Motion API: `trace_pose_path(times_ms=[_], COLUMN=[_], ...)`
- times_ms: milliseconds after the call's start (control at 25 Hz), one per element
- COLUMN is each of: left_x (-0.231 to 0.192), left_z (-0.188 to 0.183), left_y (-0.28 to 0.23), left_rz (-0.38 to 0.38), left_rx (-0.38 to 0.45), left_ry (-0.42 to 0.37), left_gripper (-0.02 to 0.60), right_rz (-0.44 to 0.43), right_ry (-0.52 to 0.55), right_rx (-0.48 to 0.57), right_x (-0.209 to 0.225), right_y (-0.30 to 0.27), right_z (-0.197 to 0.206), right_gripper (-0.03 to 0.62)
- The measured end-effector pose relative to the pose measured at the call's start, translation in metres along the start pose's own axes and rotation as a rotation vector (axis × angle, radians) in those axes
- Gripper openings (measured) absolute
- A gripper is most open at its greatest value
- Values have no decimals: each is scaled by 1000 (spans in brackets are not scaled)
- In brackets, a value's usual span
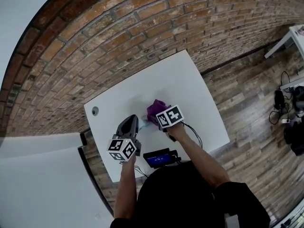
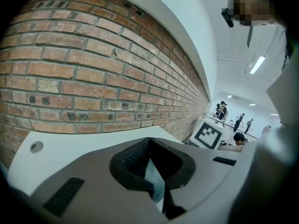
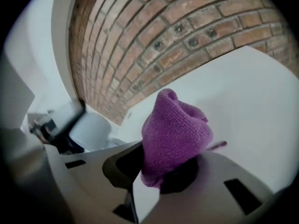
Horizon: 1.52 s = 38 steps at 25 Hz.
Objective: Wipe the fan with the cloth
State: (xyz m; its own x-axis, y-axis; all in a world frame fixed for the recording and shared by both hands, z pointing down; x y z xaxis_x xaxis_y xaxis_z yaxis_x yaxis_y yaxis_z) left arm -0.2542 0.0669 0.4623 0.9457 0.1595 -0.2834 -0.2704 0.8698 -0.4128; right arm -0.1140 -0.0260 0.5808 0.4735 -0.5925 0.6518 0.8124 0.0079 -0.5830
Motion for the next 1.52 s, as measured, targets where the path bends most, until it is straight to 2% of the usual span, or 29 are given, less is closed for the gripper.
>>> trace_pose_path(times_ms=[120,200,240,280,520,720,800,920,1000,1160,1240,1360,1520], left_x=[-1,-1,-1,-2,-1,0,1,1,2,3,3,1,0], left_z=[-1,-1,0,0,1,1,1,1,1,1,0,0,0], left_y=[0,0,1,1,0,1,0,0,0,0,-1,-2,-1], left_rz=[-3,-5,-7,-10,-12,-14,-14,-18,-18,-17,-15,-15,-13], left_rx=[6,13,18,24,24,20,18,16,13,13,16,22,27], left_ry=[-2,2,6,12,0,-6,-12,-19,-19,-18,-19,-21,-15], left_gripper=[5,5,5,5,5,5,5,5,5,5,5,5,5], right_rz=[-290,-465,-517,-533,-376,-337,-258,-97,-35,70,56,-24,-140], right_ry=[-196,-301,-335,-356,-398,-438,-380,-248,-152,110,129,90,82], right_rx=[236,332,348,346,276,215,177,47,-24,-168,-186,-196,-309], right_x=[-26,-46,-54,-59,-36,-15,-7,7,11,5,7,5,-8], right_y=[27,39,40,38,16,-16,-22,-37,-41,-32,-26,-23,-24], right_z=[-26,-39,-41,-40,-18,5,7,14,15,11,17,33,56], right_gripper=[72,72,72,72,72,72,72,72,72,72,72,72,72])
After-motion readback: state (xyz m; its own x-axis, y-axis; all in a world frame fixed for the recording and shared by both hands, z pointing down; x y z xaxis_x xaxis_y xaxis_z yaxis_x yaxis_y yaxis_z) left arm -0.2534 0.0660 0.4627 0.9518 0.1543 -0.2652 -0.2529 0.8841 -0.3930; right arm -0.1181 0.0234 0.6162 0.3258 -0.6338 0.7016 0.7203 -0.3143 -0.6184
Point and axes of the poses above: the fingertips, and each gripper's own axes: y backward along the fingers, x to its right, z out of its underside, the point moved 9 cm from there along y, backward along the fingers, and after that the axes turned 2 degrees about y, right-handed, at the moved point
